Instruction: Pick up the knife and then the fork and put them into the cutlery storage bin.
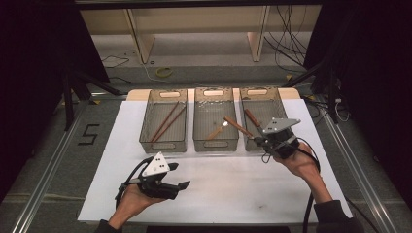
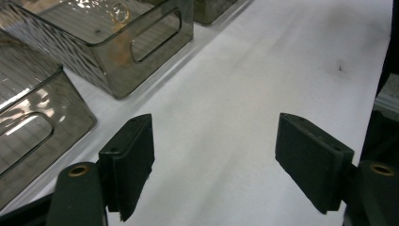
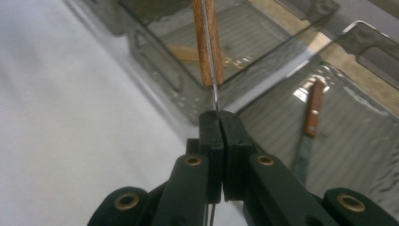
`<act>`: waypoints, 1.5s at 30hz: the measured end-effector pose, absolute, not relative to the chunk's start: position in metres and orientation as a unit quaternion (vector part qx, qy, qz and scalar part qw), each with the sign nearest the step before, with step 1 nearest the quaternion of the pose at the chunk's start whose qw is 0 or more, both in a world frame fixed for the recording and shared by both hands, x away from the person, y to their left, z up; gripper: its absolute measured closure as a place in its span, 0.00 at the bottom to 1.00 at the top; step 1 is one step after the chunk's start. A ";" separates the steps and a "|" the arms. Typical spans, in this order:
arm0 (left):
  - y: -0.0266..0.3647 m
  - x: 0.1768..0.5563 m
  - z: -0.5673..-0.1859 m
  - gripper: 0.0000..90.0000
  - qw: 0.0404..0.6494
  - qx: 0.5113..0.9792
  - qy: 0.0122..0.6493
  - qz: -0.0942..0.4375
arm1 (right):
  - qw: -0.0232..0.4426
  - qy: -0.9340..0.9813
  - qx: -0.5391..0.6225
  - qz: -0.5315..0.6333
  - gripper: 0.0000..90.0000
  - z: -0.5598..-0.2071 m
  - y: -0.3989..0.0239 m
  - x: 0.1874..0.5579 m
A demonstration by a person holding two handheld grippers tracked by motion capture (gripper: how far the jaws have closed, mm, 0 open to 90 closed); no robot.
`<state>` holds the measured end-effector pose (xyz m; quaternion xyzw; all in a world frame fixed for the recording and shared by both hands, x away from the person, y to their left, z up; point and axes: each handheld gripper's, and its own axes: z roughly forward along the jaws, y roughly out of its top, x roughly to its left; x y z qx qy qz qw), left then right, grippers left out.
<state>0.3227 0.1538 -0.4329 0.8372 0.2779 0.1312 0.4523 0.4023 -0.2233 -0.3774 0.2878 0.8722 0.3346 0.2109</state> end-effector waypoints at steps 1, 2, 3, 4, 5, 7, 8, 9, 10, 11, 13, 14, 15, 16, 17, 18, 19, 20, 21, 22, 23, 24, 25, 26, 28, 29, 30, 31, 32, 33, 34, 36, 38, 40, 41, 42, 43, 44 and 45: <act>0.156 0.323 -0.433 0.30 0.455 0.835 0.282 0.129 | 0.214 0.871 0.293 0.331 1.00 -0.376 -0.225 0.406; 0.158 0.323 -0.434 0.30 0.457 0.833 0.284 0.129 | 0.217 0.869 0.300 0.329 1.00 -0.375 -0.227 0.411; 0.160 0.324 -0.434 0.30 0.460 0.831 0.284 0.130 | 0.218 0.866 0.305 0.330 1.00 -0.375 -0.228 0.414; 0.161 0.324 -0.435 0.30 0.465 0.827 0.287 0.130 | 0.219 0.864 0.310 0.330 0.99 -0.374 -0.230 0.417; 0.163 0.324 -0.435 0.30 0.468 0.825 0.290 0.130 | 0.219 0.862 0.316 0.331 0.99 -0.373 -0.231 0.421; 0.165 0.325 -0.436 0.30 0.469 0.823 0.292 0.130 | 0.222 0.858 0.326 0.330 1.00 -0.371 -0.234 0.428; 0.165 0.325 -0.437 0.29 0.471 0.821 0.295 0.131 | 0.223 0.857 0.329 0.329 0.99 -0.371 -0.235 0.431; 0.166 0.325 -0.438 0.29 0.473 0.819 0.296 0.130 | 0.224 0.855 0.335 0.328 0.99 -0.370 -0.235 0.434; 0.167 0.326 -0.438 0.29 0.473 0.818 0.299 0.130 | 0.225 0.853 0.338 0.326 0.99 -0.369 -0.236 0.438; 0.167 0.326 -0.439 0.28 0.475 0.817 0.300 0.131 | 0.227 0.851 0.344 0.326 0.99 -0.369 -0.236 0.441; 0.169 0.326 -0.441 0.28 0.475 0.815 0.304 0.131 | 0.229 0.847 0.352 0.326 1.00 -0.368 -0.237 0.447; 0.170 0.327 -0.442 0.28 0.477 0.814 0.305 0.132 | 0.231 0.846 0.354 0.324 0.99 -0.368 -0.238 0.451; 0.171 0.327 -0.443 0.27 0.478 0.813 0.306 0.133 | 0.230 0.845 0.358 0.322 0.99 -0.368 -0.238 0.454; 0.172 0.327 -0.444 0.27 0.479 0.811 0.309 0.134 | 0.232 0.845 0.362 0.320 0.99 -0.368 -0.238 0.457; 0.173 0.327 -0.446 0.27 0.480 0.810 0.311 0.132 | 0.233 0.843 0.367 0.317 0.99 -0.369 -0.238 0.460; 0.174 0.328 -0.447 0.27 0.480 0.809 0.314 0.129 | 0.232 0.843 0.371 0.314 0.99 -0.369 -0.239 0.463; 0.175 0.328 -0.448 0.26 0.481 0.808 0.315 0.129 | 0.233 0.841 0.374 0.314 0.99 -0.370 -0.240 0.466; 0.176 0.328 -0.448 0.26 0.482 0.807 0.316 0.129 | 0.232 0.839 0.379 0.314 0.99 -0.370 -0.240 0.468; 0.177 0.329 -0.449 0.26 0.483 0.805 0.318 0.129 | 0.232 0.839 0.381 0.311 0.99 -0.371 -0.240 0.471; 0.177 0.328 -0.449 0.26 0.484 0.804 0.320 0.128 | 0.234 0.837 0.386 0.309 0.99 -0.371 -0.241 0.474; 0.178 0.329 -0.450 0.26 0.487 0.803 0.320 0.128 | 0.236 0.836 0.388 0.308 0.99 -0.372 -0.241 0.475; 0.178 0.329 -0.450 0.26 0.489 0.801 0.321 0.128 | 0.235 0.834 0.393 0.307 0.99 -0.372 -0.241 0.478; 0.179 0.329 -0.451 0.26 0.489 0.800 0.323 0.128 | 0.236 0.833 0.395 0.306 0.99 -0.373 -0.241 0.480; 0.179 0.329 -0.451 0.26 0.490 0.799 0.324 0.128 | 0.235 0.833 0.398 0.304 0.99 -0.373 -0.241 0.482; 0.180 0.329 -0.452 0.26 0.490 0.797 0.327 0.133 | 0.233 0.832 0.403 0.300 0.99 -0.376 -0.241 0.486; 0.181 0.329 -0.452 0.26 0.490 0.797 0.328 0.133 | 0.233 0.831 0.408 0.298 0.99 -0.377 -0.241 0.488; 0.181 0.329 -0.452 0.26 0.491 0.796 0.329 0.133 | 0.232 0.829 0.412 0.297 0.99 -0.378 -0.241 0.490; 0.182 0.329 -0.453 0.25 0.491 0.795 0.330 0.132 | 0.233 0.828 0.416 0.296 0.99 -0.379 -0.241 0.492; 0.182 0.329 -0.453 0.25 0.492 0.795 0.331 0.130 | 0.230 0.826 0.422 0.295 0.99 -0.380 -0.241 0.494; 0.182 0.329 -0.454 0.25 0.491 0.795 0.332 0.129 | 0.230 0.825 0.424 0.294 0.99 -0.382 -0.242 0.496; 0.182 0.329 -0.454 0.25 0.490 0.796 0.331 0.128 | 0.230 0.823 0.430 0.291 0.99 -0.383 -0.242 0.497; 0.181 0.329 -0.455 0.25 0.488 0.797 0.332 0.128 | 0.228 0.821 0.438 0.286 0.99 -0.386 -0.243 0.500; 0.181 0.328 -0.456 0.25 0.487 0.798 0.332 0.127 | 0.226 0.820 0.444 0.283 0.99 -0.388 -0.244 0.502; 0.181 0.328 -0.456 0.25 0.488 0.797 0.331 0.128 | 0.225 0.818 0.449 0.281 0.99 -0.390 -0.245 0.504; 0.181 0.328 -0.456 0.25 0.488 0.797 0.332 0.129 | 0.223 0.816 0.453 0.282 0.99 -0.391 -0.246 0.504; 0.181 0.328 -0.456 0.25 0.489 0.796 0.332 0.130 | 0.221 0.814 0.456 0.283 0.99 -0.392 -0.247 0.505; 0.181 0.328 -0.456 0.25 0.489 0.796 0.332 0.131 | 0.218 0.814 0.458 0.282 0.99 -0.393 -0.248 0.505; 0.181 0.329 -0.456 0.25 0.488 0.796 0.332 0.131 | 0.217 0.814 0.461 0.278 0.99 -0.395 -0.248 0.506; 0.181 0.328 -0.456 0.25 0.488 0.796 0.332 0.131 | 0.214 0.813 0.465 0.277 0.99 -0.396 -0.249 0.506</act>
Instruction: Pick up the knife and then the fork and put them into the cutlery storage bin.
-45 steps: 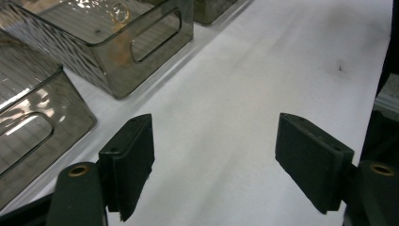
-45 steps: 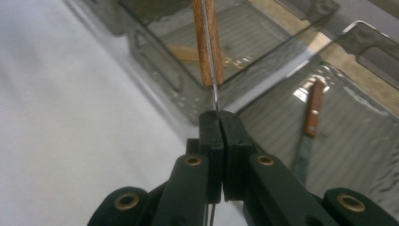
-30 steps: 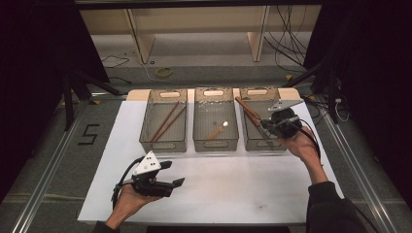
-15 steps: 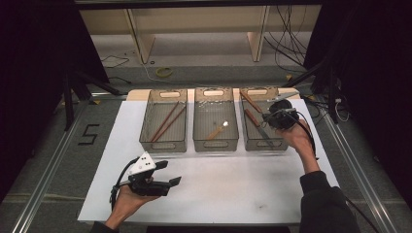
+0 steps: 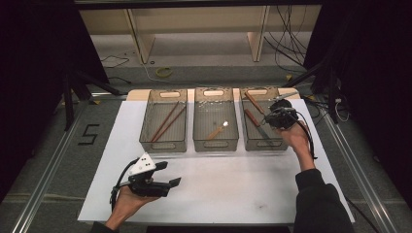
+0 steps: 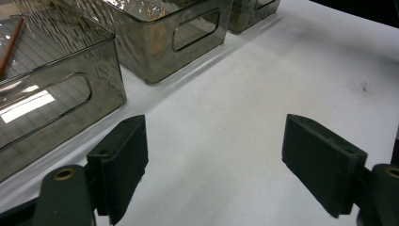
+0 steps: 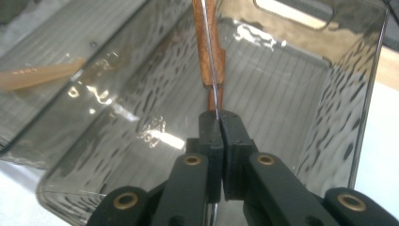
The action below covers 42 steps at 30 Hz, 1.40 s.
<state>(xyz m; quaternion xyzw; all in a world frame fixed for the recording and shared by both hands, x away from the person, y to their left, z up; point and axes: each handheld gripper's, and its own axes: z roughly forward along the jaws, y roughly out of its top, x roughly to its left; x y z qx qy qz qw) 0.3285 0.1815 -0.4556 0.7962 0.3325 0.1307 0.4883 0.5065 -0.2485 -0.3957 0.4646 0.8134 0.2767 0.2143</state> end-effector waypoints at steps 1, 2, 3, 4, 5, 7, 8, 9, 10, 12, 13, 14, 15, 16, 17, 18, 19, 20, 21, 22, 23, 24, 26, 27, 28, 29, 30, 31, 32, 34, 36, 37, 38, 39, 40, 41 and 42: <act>0.182 0.328 -0.456 0.25 0.488 0.796 0.333 0.131 | 0.211 0.812 0.469 0.277 0.99 -0.398 -0.249 0.507; 0.181 0.328 -0.456 0.25 0.489 0.795 0.334 0.130 | 0.211 0.811 0.471 0.277 0.98 -0.399 -0.249 0.507; 0.181 0.329 -0.456 0.25 0.489 0.795 0.334 0.129 | 0.211 0.808 0.474 0.278 0.98 -0.400 -0.250 0.507; 0.181 0.329 -0.457 0.25 0.488 0.796 0.333 0.129 | 0.209 0.807 0.478 0.277 0.96 -0.402 -0.249 0.507; 0.181 0.329 -0.457 0.25 0.488 0.797 0.334 0.127 | 0.205 0.807 0.480 0.276 0.88 -0.403 -0.250 0.508; 0.181 0.329 -0.457 0.25 0.486 0.798 0.332 0.128 | 0.193 0.803 0.490 0.279 0.74 -0.404 -0.250 0.509; 0.181 0.329 -0.457 0.25 0.486 0.798 0.332 0.128 | 0.191 0.801 0.492 0.283 0.70 -0.404 -0.250 0.509; 0.182 0.329 -0.457 0.25 0.487 0.797 0.333 0.129 | 0.190 0.799 0.493 0.286 0.67 -0.403 -0.250 0.508; 0.182 0.329 -0.457 0.25 0.487 0.797 0.333 0.130 | 0.189 0.798 0.492 0.290 0.64 -0.401 -0.249 0.507; 0.183 0.329 -0.456 0.25 0.488 0.796 0.334 0.129 | 0.193 0.799 0.488 0.294 0.61 -0.399 -0.247 0.504; 0.183 0.329 -0.456 0.25 0.488 0.796 0.334 0.129 | 0.192 0.799 0.486 0.297 0.59 -0.397 -0.246 0.502; 0.183 0.329 -0.456 0.24 0.489 0.796 0.334 0.129 | 0.191 0.799 0.484 0.302 0.57 -0.396 -0.245 0.500; 0.183 0.329 -0.457 0.24 0.490 0.796 0.333 0.128 | 0.192 0.799 0.480 0.308 0.56 -0.395 -0.244 0.498; 0.182 0.329 -0.457 0.24 0.491 0.795 0.332 0.127 | 0.192 0.800 0.475 0.312 0.55 -0.394 -0.243 0.495; 0.182 0.329 -0.457 0.24 0.491 0.795 0.332 0.127 | 0.191 0.801 0.471 0.317 0.53 -0.393 -0.242 0.492; 0.182 0.329 -0.457 0.24 0.492 0.795 0.331 0.127 | 0.187 0.802 0.468 0.321 0.52 -0.392 -0.241 0.489; 0.182 0.329 -0.457 0.24 0.492 0.795 0.331 0.127 | 0.187 0.803 0.463 0.325 0.51 -0.392 -0.239 0.485; 0.182 0.329 -0.457 0.24 0.493 0.795 0.331 0.127 | 0.187 0.803 0.460 0.328 0.51 -0.392 -0.238 0.483; 0.182 0.329 -0.457 0.24 0.494 0.794 0.332 0.126 | 0.184 0.803 0.457 0.335 0.50 -0.392 -0.237 0.479; 0.183 0.329 -0.457 0.24 0.494 0.794 0.332 0.124 | 0.180 0.803 0.453 0.342 0.49 -0.392 -0.236 0.475; 0.183 0.329 -0.457 0.24 0.494 0.794 0.332 0.125 | 0.177 0.802 0.450 0.350 0.48 -0.392 -0.235 0.471; 0.183 0.329 -0.457 0.24 0.495 0.793 0.332 0.125 | 0.176 0.802 0.448 0.353 0.48 -0.392 -0.234 0.468; 0.183 0.330 -0.457 0.24 0.496 0.792 0.332 0.124 | 0.172 0.802 0.441 0.365 0.46 -0.391 -0.232 0.460; 0.183 0.330 -0.457 0.24 0.496 0.793 0.332 0.124 | 0.168 0.803 0.436 0.371 0.45 -0.391 -0.231 0.455; 0.183 0.330 -0.458 0.24 0.496 0.792 0.332 0.124 | 0.167 0.802 0.433 0.377 0.45 -0.390 -0.230 0.452; 0.183 0.330 -0.458 0.24 0.497 0.792 0.333 0.124 | 0.166 0.800 0.430 0.384 0.44 -0.389 -0.228 0.447; 0.183 0.330 -0.458 0.24 0.499 0.790 0.333 0.124 | 0.164 0.798 0.428 0.391 0.44 -0.389 -0.227 0.443; 0.183 0.330 -0.458 0.24 0.500 0.790 0.333 0.123 | 0.160 0.798 0.424 0.397 0.43 -0.389 -0.226 0.439; 0.183 0.330 -0.458 0.24 0.499 0.790 0.333 0.122 | 0.157 0.800 0.419 0.400 0.42 -0.389 -0.225 0.436; 0.183 0.330 -0.458 0.24 0.499 0.790 0.335 0.121 | 0.159 0.801 0.414 0.403 0.41 -0.390 -0.222 0.428; 0.183 0.331 -0.458 0.24 0.498 0.791 0.335 0.121 | 0.151 0.801 0.408 0.412 0.41 -0.392 -0.219 0.421; 0.183 0.331 -0.458 0.24 0.498 0.790 0.335 0.121 | 0.151 0.800 0.407 0.414 0.40 -0.392 -0.218 0.419; 0.182 0.331 -0.458 0.24 0.498 0.790 0.335 0.121 | 0.148 0.800 0.403 0.419 0.39 -0.392 -0.217 0.416; 0.182 0.331 -0.458 0.24 0.498 0.791 0.335 0.122 | 0.145 0.799 0.403 0.423 0.39 -0.393 -0.216 0.414; 0.182 0.331 -0.458 0.24 0.498 0.791 0.335 0.122 | 0.142 0.798 0.401 0.426 0.39 -0.393 -0.216 0.412; 0.182 0.331 -0.458 0.24 0.498 0.791 0.335 0.121 | 0.139 0.798 0.400 0.428 0.39 -0.393 -0.215 0.410; 0.183 0.331 -0.457 0.24 0.498 0.791 0.334 0.121 | 0.138 0.798 0.399 0.430 0.39 -0.393 -0.214 0.408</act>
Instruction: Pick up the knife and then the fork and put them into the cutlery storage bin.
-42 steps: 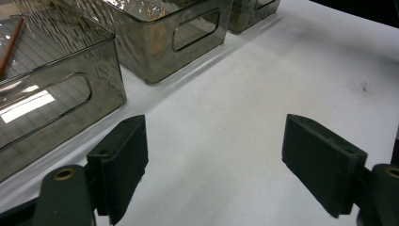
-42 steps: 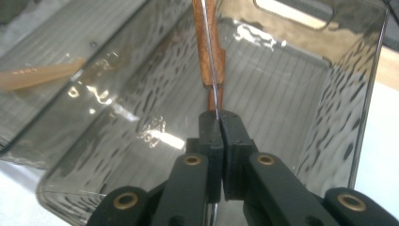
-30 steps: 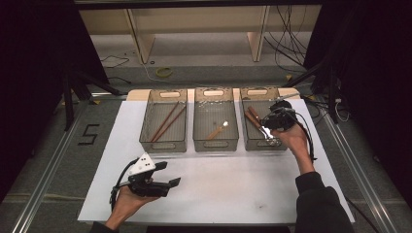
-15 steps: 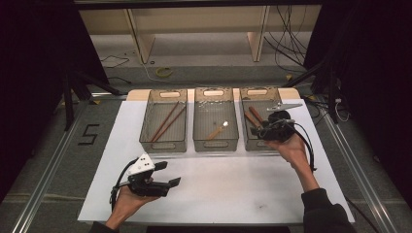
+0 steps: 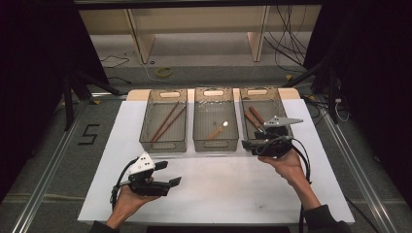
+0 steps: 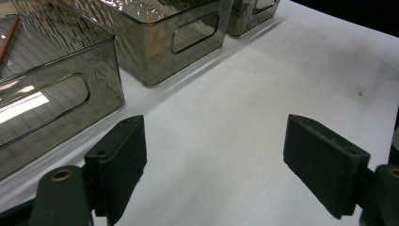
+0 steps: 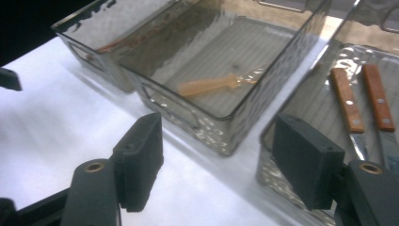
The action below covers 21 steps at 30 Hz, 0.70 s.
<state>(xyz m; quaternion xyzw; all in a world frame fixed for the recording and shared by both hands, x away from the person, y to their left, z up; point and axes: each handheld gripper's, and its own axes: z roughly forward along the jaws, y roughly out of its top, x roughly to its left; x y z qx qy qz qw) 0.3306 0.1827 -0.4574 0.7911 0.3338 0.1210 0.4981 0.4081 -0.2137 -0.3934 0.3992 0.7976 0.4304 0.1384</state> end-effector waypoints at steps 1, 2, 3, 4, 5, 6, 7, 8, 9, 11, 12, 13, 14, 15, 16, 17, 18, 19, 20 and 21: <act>0.183 0.330 -0.457 0.24 0.498 0.791 0.334 0.121 | 0.138 0.797 0.396 0.434 0.39 -0.394 -0.213 0.406; 0.183 0.330 -0.458 0.24 0.497 0.792 0.334 0.121 | 0.136 0.798 0.394 0.435 0.38 -0.394 -0.212 0.404; 0.183 0.330 -0.458 0.24 0.497 0.792 0.334 0.121 | 0.137 0.800 0.391 0.434 0.38 -0.394 -0.211 0.402; 0.183 0.330 -0.458 0.23 0.496 0.792 0.333 0.121 | 0.137 0.800 0.391 0.434 0.37 -0.395 -0.210 0.399; 0.184 0.329 -0.458 0.23 0.496 0.792 0.333 0.121 | 0.137 0.801 0.388 0.434 0.37 -0.396 -0.209 0.398; 0.184 0.329 -0.458 0.23 0.497 0.792 0.335 0.119 | 0.137 0.800 0.387 0.438 0.37 -0.397 -0.209 0.395; 0.184 0.329 -0.459 0.23 0.498 0.790 0.336 0.118 | 0.135 0.801 0.385 0.439 0.36 -0.399 -0.209 0.393; 0.184 0.329 -0.459 0.23 0.499 0.789 0.338 0.118 | 0.133 0.801 0.384 0.440 0.36 -0.400 -0.208 0.392; 0.184 0.329 -0.459 0.23 0.500 0.789 0.338 0.118 | 0.131 0.802 0.383 0.440 0.36 -0.401 -0.208 0.390; 0.185 0.330 -0.459 0.23 0.501 0.789 0.338 0.114 | 0.130 0.803 0.380 0.441 0.35 -0.404 -0.207 0.386; 0.184 0.330 -0.459 0.23 0.501 0.789 0.337 0.115 | 0.130 0.803 0.379 0.441 0.35 -0.405 -0.207 0.385; 0.184 0.330 -0.459 0.23 0.501 0.789 0.336 0.115 | 0.129 0.802 0.380 0.442 0.35 -0.406 -0.207 0.383; 0.184 0.330 -0.459 0.23 0.501 0.790 0.335 0.115 | 0.125 0.802 0.379 0.443 0.35 -0.407 -0.207 0.381; 0.184 0.330 -0.459 0.23 0.499 0.791 0.334 0.115 | 0.122 0.803 0.378 0.445 0.34 -0.408 -0.207 0.379; 0.184 0.330 -0.459 0.23 0.499 0.791 0.334 0.115 | 0.122 0.802 0.377 0.447 0.34 -0.408 -0.206 0.378; 0.184 0.330 -0.459 0.23 0.499 0.791 0.334 0.115 | 0.123 0.802 0.374 0.448 0.34 -0.409 -0.206 0.376; 0.184 0.330 -0.459 0.23 0.500 0.791 0.335 0.114 | 0.122 0.803 0.372 0.450 0.34 -0.409 -0.206 0.374; 0.184 0.330 -0.460 0.23 0.500 0.790 0.336 0.113 | 0.124 0.804 0.368 0.451 0.34 -0.410 -0.206 0.373; 0.184 0.330 -0.460 0.23 0.499 0.791 0.335 0.112 | 0.126 0.804 0.365 0.453 0.34 -0.410 -0.207 0.371; 0.184 0.330 -0.460 0.23 0.499 0.791 0.335 0.112 | 0.124 0.803 0.364 0.456 0.34 -0.411 -0.207 0.370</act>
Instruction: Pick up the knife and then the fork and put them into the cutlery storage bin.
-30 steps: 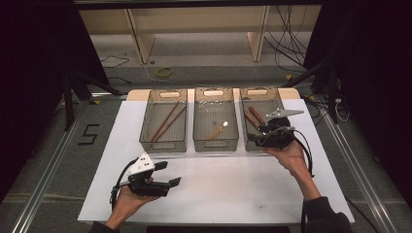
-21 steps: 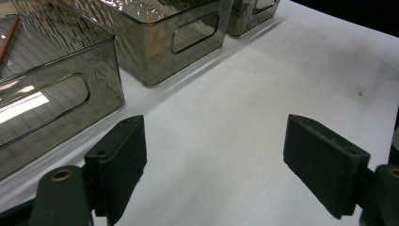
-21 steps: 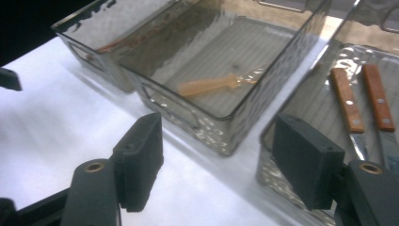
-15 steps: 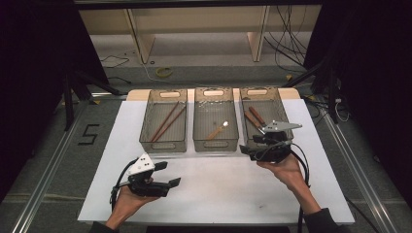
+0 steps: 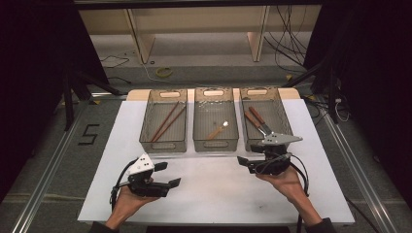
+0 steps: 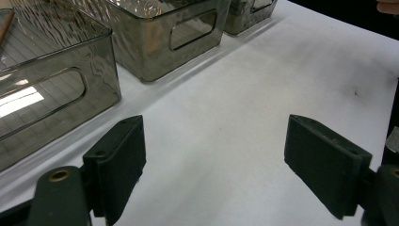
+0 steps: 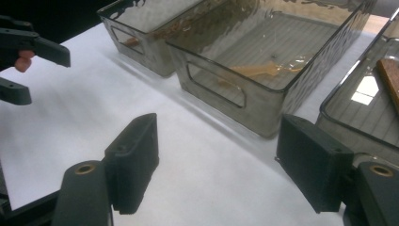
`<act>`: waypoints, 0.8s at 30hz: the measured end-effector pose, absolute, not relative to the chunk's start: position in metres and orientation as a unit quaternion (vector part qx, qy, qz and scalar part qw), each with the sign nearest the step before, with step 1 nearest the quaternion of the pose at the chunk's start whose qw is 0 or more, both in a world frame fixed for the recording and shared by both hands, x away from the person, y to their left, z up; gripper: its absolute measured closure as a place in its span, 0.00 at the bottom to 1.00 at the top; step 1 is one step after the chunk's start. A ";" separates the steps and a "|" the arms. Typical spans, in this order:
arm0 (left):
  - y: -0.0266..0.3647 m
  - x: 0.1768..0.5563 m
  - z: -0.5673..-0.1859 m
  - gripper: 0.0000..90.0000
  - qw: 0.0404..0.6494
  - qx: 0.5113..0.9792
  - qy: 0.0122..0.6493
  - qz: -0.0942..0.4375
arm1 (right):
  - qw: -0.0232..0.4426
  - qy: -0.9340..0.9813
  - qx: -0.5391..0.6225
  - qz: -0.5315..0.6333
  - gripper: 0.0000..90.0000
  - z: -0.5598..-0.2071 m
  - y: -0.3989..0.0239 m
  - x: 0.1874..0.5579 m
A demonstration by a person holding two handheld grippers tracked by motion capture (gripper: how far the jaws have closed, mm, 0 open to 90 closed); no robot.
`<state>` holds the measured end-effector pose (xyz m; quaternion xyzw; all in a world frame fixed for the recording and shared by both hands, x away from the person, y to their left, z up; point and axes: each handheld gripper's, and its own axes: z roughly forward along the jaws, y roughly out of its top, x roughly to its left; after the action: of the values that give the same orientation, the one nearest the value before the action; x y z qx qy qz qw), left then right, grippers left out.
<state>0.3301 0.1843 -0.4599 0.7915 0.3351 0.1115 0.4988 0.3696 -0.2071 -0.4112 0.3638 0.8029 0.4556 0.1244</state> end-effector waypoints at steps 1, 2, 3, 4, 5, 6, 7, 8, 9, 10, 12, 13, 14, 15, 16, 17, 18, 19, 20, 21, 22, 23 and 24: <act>0.184 0.330 -0.460 0.23 0.499 0.792 0.336 0.110 | 0.123 0.802 0.362 0.459 0.34 -0.412 -0.208 0.368; 0.184 0.330 -0.460 0.23 0.499 0.792 0.336 0.108 | 0.122 0.801 0.360 0.462 0.34 -0.413 -0.209 0.367; 0.183 0.330 -0.461 0.23 0.499 0.792 0.335 0.108 | 0.124 0.801 0.358 0.464 0.34 -0.415 -0.210 0.364; 0.183 0.330 -0.461 0.22 0.499 0.792 0.334 0.108 | 0.124 0.800 0.357 0.466 0.34 -0.416 -0.210 0.363; 0.183 0.330 -0.461 0.22 0.499 0.793 0.333 0.108 | 0.122 0.800 0.356 0.467 0.34 -0.417 -0.211 0.360; 0.183 0.330 -0.461 0.22 0.498 0.793 0.333 0.108 | 0.122 0.799 0.355 0.469 0.34 -0.418 -0.211 0.359; 0.182 0.330 -0.461 0.22 0.499 0.793 0.332 0.107 | 0.122 0.799 0.354 0.470 0.33 -0.418 -0.212 0.356; 0.182 0.330 -0.461 0.22 0.499 0.793 0.332 0.107 | 0.121 0.798 0.352 0.473 0.33 -0.420 -0.212 0.354; 0.182 0.330 -0.461 0.22 0.499 0.793 0.332 0.106 | 0.121 0.799 0.351 0.474 0.33 -0.420 -0.212 0.352; 0.182 0.330 -0.461 0.22 0.500 0.793 0.332 0.106 | 0.122 0.798 0.351 0.474 0.33 -0.421 -0.212 0.350; 0.182 0.329 -0.461 0.22 0.500 0.794 0.330 0.105 | 0.124 0.798 0.345 0.478 0.33 -0.421 -0.213 0.346; 0.182 0.329 -0.461 0.22 0.502 0.793 0.330 0.104 | 0.125 0.797 0.345 0.479 0.33 -0.422 -0.213 0.344; 0.182 0.329 -0.462 0.22 0.502 0.793 0.331 0.103 | 0.126 0.797 0.344 0.481 0.33 -0.423 -0.213 0.342; 0.181 0.329 -0.462 0.22 0.502 0.793 0.330 0.102 | 0.126 0.797 0.343 0.481 0.33 -0.424 -0.213 0.341; 0.181 0.329 -0.462 0.22 0.502 0.793 0.330 0.102 | 0.127 0.798 0.341 0.481 0.33 -0.425 -0.213 0.340; 0.181 0.329 -0.462 0.22 0.502 0.793 0.330 0.102 | 0.128 0.797 0.343 0.481 0.33 -0.426 -0.214 0.339; 0.181 0.329 -0.462 0.22 0.503 0.792 0.330 0.101 | 0.128 0.796 0.344 0.482 0.32 -0.427 -0.214 0.338; 0.181 0.329 -0.462 0.22 0.503 0.792 0.329 0.101 | 0.128 0.795 0.344 0.482 0.32 -0.428 -0.215 0.337; 0.181 0.329 -0.462 0.22 0.504 0.792 0.329 0.101 | 0.130 0.793 0.346 0.483 0.32 -0.429 -0.217 0.335; 0.181 0.329 -0.462 0.22 0.504 0.792 0.328 0.101 | 0.130 0.793 0.346 0.484 0.32 -0.430 -0.218 0.334; 0.181 0.329 -0.462 0.22 0.504 0.793 0.328 0.100 | 0.130 0.791 0.347 0.486 0.32 -0.431 -0.219 0.333; 0.181 0.329 -0.462 0.22 0.505 0.792 0.327 0.099 | 0.130 0.790 0.349 0.488 0.32 -0.431 -0.221 0.332; 0.181 0.329 -0.462 0.22 0.507 0.792 0.327 0.099 | 0.131 0.788 0.350 0.489 0.32 -0.432 -0.222 0.330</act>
<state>0.3290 0.1812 -0.4619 0.7916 0.3271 0.0988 0.5066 0.3305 -0.2223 -0.4324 0.3495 0.7882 0.4892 0.1312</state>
